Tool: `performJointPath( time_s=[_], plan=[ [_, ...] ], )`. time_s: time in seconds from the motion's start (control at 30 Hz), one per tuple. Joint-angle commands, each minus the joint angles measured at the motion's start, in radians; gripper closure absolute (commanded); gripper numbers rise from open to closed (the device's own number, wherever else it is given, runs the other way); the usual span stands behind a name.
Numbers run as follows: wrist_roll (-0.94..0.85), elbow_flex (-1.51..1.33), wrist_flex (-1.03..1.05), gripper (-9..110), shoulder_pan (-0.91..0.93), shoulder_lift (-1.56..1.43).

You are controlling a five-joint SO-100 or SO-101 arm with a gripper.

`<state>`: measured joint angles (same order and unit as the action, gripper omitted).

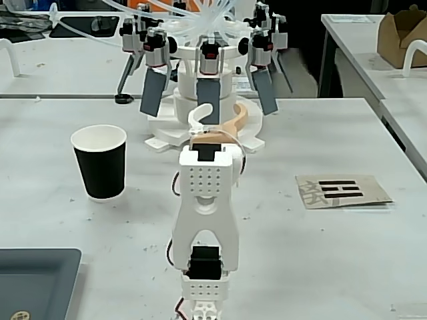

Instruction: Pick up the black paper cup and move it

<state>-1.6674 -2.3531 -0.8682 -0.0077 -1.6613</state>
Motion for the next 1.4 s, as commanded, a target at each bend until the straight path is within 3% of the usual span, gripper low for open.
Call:
performJointPath(
  time_s=[0.0, 0.4, 0.77, 1.37],
  plan=[
    [-0.009, -0.064, -0.038, 90, 0.005, -0.106],
    [0.008, -0.341, -0.262, 84, 0.005, -0.206],
    [0.026, -0.626, -0.341, 74, -0.021, -0.373],
    [0.017, -0.713, -0.379, 54, -0.201, -0.403]
  ],
)
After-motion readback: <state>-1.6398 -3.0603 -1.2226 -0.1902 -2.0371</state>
